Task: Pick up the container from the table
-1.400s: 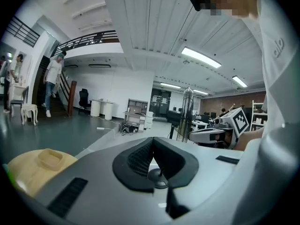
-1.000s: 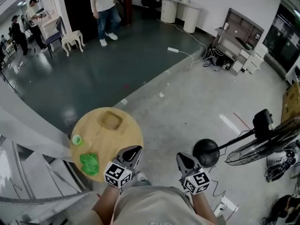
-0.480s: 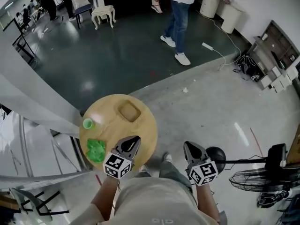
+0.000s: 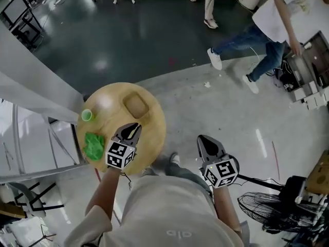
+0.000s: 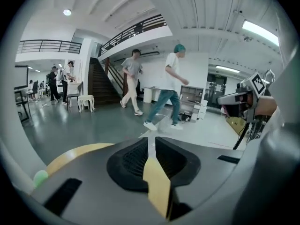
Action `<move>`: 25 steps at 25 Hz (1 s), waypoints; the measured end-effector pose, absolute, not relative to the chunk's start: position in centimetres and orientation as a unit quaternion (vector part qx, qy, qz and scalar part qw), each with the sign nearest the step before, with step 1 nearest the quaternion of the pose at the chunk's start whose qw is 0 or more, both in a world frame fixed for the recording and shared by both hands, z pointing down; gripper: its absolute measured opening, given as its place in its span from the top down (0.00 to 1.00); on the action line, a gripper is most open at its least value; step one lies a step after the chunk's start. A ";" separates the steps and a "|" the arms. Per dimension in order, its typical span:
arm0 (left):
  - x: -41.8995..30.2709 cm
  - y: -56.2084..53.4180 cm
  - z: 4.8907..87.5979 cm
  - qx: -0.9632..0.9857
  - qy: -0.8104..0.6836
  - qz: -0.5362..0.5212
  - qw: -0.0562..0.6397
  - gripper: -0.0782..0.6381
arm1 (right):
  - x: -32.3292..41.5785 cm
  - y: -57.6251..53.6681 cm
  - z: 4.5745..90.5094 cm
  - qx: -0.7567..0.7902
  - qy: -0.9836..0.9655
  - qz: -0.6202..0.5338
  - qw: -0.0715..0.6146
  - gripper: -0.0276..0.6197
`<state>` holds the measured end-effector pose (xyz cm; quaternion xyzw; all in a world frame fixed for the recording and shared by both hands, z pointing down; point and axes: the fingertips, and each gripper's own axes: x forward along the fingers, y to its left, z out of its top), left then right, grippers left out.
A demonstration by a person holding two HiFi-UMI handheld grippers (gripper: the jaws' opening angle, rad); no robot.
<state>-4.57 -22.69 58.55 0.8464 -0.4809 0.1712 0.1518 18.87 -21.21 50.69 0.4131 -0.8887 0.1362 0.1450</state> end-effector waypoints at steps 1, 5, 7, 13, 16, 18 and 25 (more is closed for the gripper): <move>-4.9 -23.4 59.5 0.841 -0.485 0.183 0.153 0.82 | 18.9 -21.7 50.8 0.411 -0.889 0.137 0.150 0.92; -5.1 -25.4 63.9 0.827 -0.484 0.228 0.173 0.75 | 19.6 -22.6 50.9 0.409 -0.887 0.139 0.162 0.92; -4.7 -26.0 66.7 0.822 -0.476 0.247 0.190 0.71 | 20.4 -22.6 51.1 0.414 -0.883 0.141 0.170 0.92; -5.1 -29.6 73.8 0.811 -0.461 0.305 0.193 0.64 | 21.8 -24.0 53.7 0.424 -0.874 0.140 0.191 0.92; -4.7 -30.5 75.7 0.809 -0.452 0.326 0.188 0.63 | 23.1 -23.7 54.1 0.435 -0.865 0.144 0.203 0.92; -4.7 -31.1 77.3 0.805 -0.448 0.343 0.184 0.63 | 23.8 -23.6 54.4 0.442 -0.861 0.146 0.207 0.92; -3.9 -32.2 81.4 0.791 -0.424 0.399 0.188 0.64 | 26.8 -23.2 55.3 0.466 -0.843 0.155 0.219 0.92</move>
